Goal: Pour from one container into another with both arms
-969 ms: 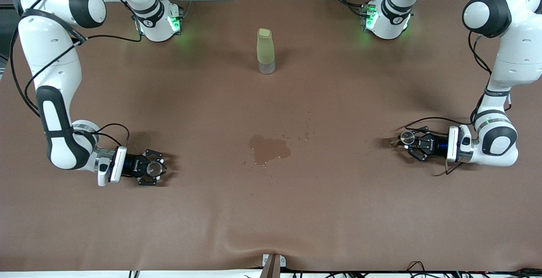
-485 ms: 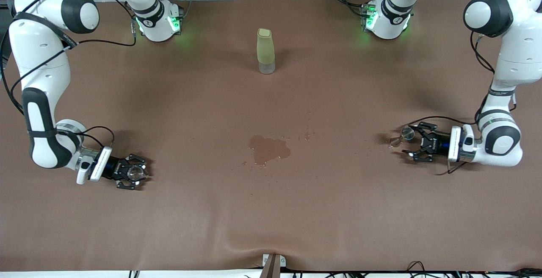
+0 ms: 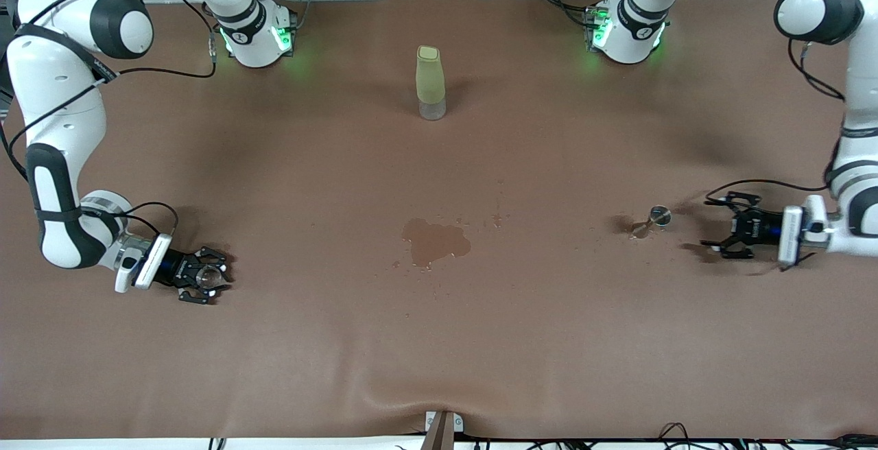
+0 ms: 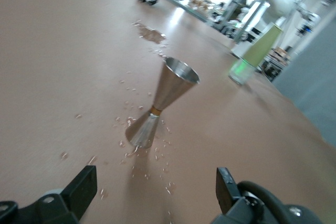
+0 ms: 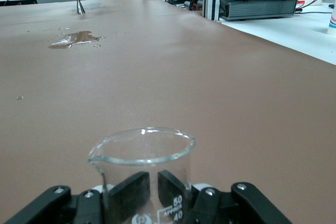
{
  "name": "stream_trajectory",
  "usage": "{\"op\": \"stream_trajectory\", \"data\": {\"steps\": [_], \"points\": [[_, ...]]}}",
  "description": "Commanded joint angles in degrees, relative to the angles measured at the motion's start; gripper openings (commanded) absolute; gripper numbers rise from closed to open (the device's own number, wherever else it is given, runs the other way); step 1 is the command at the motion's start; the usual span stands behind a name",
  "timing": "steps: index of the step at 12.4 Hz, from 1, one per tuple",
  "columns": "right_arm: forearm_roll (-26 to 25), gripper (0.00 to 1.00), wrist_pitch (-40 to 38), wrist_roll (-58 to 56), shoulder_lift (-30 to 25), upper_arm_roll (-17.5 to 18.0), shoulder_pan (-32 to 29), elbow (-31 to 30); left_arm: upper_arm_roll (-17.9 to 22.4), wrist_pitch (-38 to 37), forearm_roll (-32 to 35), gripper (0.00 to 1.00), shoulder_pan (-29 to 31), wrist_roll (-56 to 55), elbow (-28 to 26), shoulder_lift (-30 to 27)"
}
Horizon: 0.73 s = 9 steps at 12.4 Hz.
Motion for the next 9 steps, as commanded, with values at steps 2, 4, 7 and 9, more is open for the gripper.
{"op": "stream_trajectory", "data": {"steps": [2, 4, 7, 9], "points": [[-0.44, 1.0, 0.32, -0.51, 1.02, 0.18, -2.26, 1.33, -0.16, 0.17, 2.14, 1.0, -2.78, -18.37, 0.33, -6.65], [-0.79, 1.0, -0.12, 0.19, -0.56, 0.18, -2.34, 1.25, -0.33, 1.92, 6.6, 1.0, -4.63, -27.42, 0.5, -11.12], [-2.01, 1.0, -4.76, 5.09, -3.2, -0.96, -2.17, 1.07, -0.77, 2.2, 12.41, 1.0, -8.58, -42.87, 0.24, -19.9], [-5.08, 1.0, -6.71, 10.1, -5.92, -0.96, -2.17, 0.63, -1.48, 2.02, 15.67, 1.0, -11.74, -52.74, 0.15, -25.27]]}}
